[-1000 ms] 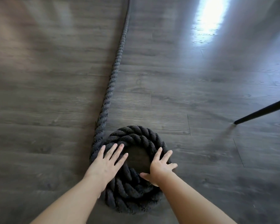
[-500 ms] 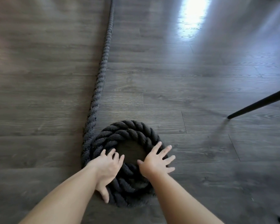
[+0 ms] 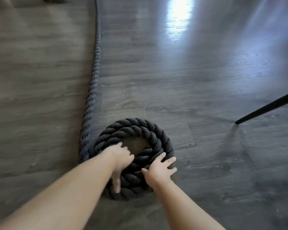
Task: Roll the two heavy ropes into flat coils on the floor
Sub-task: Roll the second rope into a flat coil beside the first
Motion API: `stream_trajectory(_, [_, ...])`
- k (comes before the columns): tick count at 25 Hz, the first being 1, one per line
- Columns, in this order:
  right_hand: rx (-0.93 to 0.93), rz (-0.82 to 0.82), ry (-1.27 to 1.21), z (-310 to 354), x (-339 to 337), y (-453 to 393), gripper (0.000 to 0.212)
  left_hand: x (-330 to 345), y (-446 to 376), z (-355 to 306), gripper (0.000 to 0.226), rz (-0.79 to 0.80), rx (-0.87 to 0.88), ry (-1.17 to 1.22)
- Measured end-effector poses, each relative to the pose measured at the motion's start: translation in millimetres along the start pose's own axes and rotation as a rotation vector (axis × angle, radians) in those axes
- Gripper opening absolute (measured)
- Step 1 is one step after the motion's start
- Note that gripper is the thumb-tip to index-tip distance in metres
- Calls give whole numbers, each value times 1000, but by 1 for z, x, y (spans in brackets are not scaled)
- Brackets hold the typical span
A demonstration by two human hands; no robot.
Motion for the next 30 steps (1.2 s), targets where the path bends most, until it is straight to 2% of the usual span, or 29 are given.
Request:
stream_trajectory(2, [-44, -2, 53, 10, -8, -9, 104, 24, 14, 43, 157, 34, 57, -184])
stream_trajectory(4, [-101, 3, 102, 25, -16, -23, 103, 52, 25, 79, 164, 17, 70, -213])
stream_trajectory(8, [-152, -17, 172, 53, -28, -40, 100, 71, 21, 104, 151, -40, 111, -262])
stream_trajectory(11, [-36, -69, 65, 63, -29, -28, 94, 68, 17, 107, 134, -141, 137, -219])
stream_trajectory(13, [54, -11, -17, 69, -22, -15, 96, 62, 12, 114, 121, -145, 58, -82])
stream_trajectory(16, [119, 80, -40, 89, -17, -4, 102, 53, -2, 123, 133, -112, -72, -8])
stream_trajectory(19, [117, 76, -114, 127, -23, -20, 104, 33, -19, 111, 131, -118, -96, -128])
stream_trajectory(21, [64, 67, -145, 154, -24, -34, 108, 12, -28, 115, 130, -113, -206, -29])
stream_trajectory(23, [86, 56, -146, 173, -24, -47, 115, 0, -31, 131, 131, -191, -257, 77])
stream_trajectory(25, [146, 27, -106, 181, -23, -55, 123, -4, -24, 158, 131, -281, -102, 78])
stream_trajectory(27, [147, -11, -82, 183, -23, -58, 124, 7, -10, 198, 145, -210, 51, -5])
stream_trajectory(30, [108, -29, -9, 185, -30, -64, 121, 30, -8, 246, 165, -88, 59, -116])
Point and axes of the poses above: each hand's wrist, its own y-axis away from the middle knuckle, its own x-axis out of the palm, z = x × y, the point moved 4 cm from there along -y, towards the middle knuckle, and after that the axes turned 5 degrees about x, right-handed, at the moved point
